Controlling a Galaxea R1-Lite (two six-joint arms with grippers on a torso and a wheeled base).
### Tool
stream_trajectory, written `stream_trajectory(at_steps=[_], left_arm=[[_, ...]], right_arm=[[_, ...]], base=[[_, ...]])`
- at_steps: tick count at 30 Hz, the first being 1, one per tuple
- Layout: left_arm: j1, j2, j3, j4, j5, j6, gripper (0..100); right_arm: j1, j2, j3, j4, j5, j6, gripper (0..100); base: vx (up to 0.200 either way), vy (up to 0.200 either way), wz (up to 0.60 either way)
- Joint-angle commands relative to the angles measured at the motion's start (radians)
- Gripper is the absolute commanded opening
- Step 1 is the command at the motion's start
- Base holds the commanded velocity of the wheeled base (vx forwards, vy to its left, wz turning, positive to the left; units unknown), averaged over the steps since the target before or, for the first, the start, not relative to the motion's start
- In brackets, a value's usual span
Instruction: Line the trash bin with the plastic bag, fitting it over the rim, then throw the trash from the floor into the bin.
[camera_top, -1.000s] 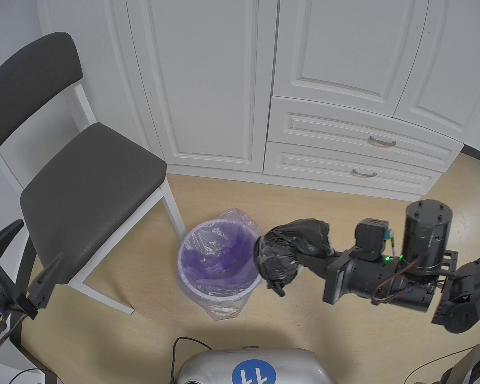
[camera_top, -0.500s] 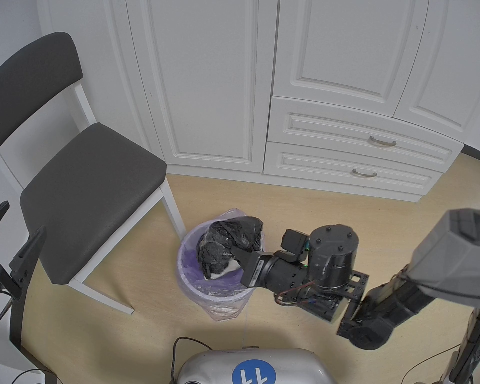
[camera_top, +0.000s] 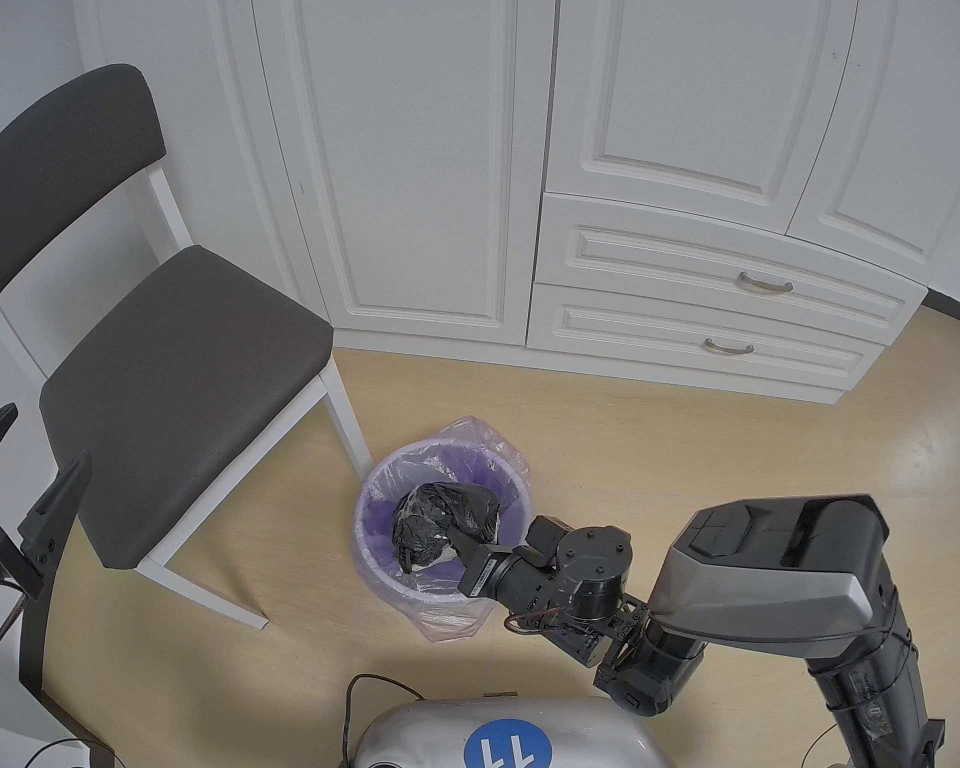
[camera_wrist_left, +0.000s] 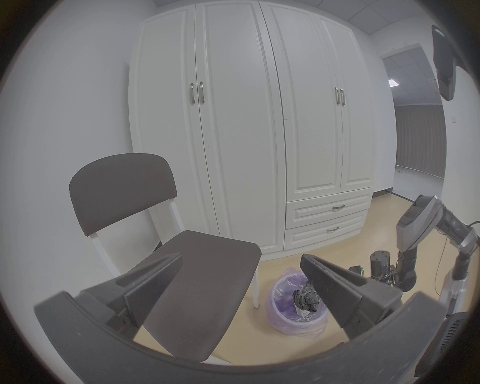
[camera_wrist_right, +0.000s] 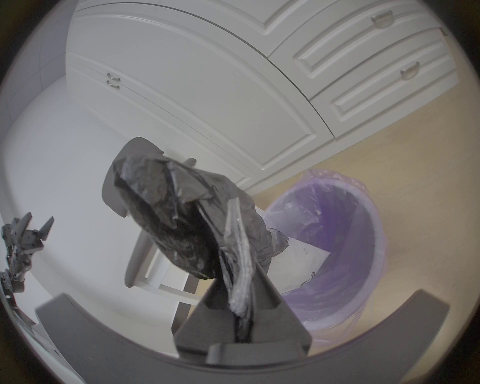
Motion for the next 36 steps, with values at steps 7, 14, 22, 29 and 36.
stream_trajectory(at_steps=[7, 14, 22, 29, 36], left_arm=[[0.000, 0.001, 0.007, -0.003, -0.001, 0.003, 100], [0.000, -0.001, 0.017, -0.009, -0.003, 0.006, 100], [0.000, -0.001, 0.020, -0.010, -0.003, 0.006, 100], [0.000, -0.002, 0.023, -0.012, -0.004, 0.008, 100], [-0.003, -0.001, 0.027, -0.012, -0.004, 0.009, 100]], right_arm=[[-0.038, 0.117, -0.068, -0.019, 0.001, -0.001, 0], [-0.051, 0.153, -0.087, -0.019, 0.001, -0.010, 0], [-0.057, 0.210, -0.140, -0.019, -0.008, -0.082, 0], [-0.052, 0.227, -0.171, -0.019, -0.008, -0.110, 0], [-0.054, 0.229, -0.182, 0.024, -0.008, -0.117, 0]], base=[[0.000, 0.000, 0.00], [0.000, 0.000, 0.00], [0.000, 0.000, 0.00], [0.000, 0.000, 0.00], [0.000, 0.000, 0.00]])
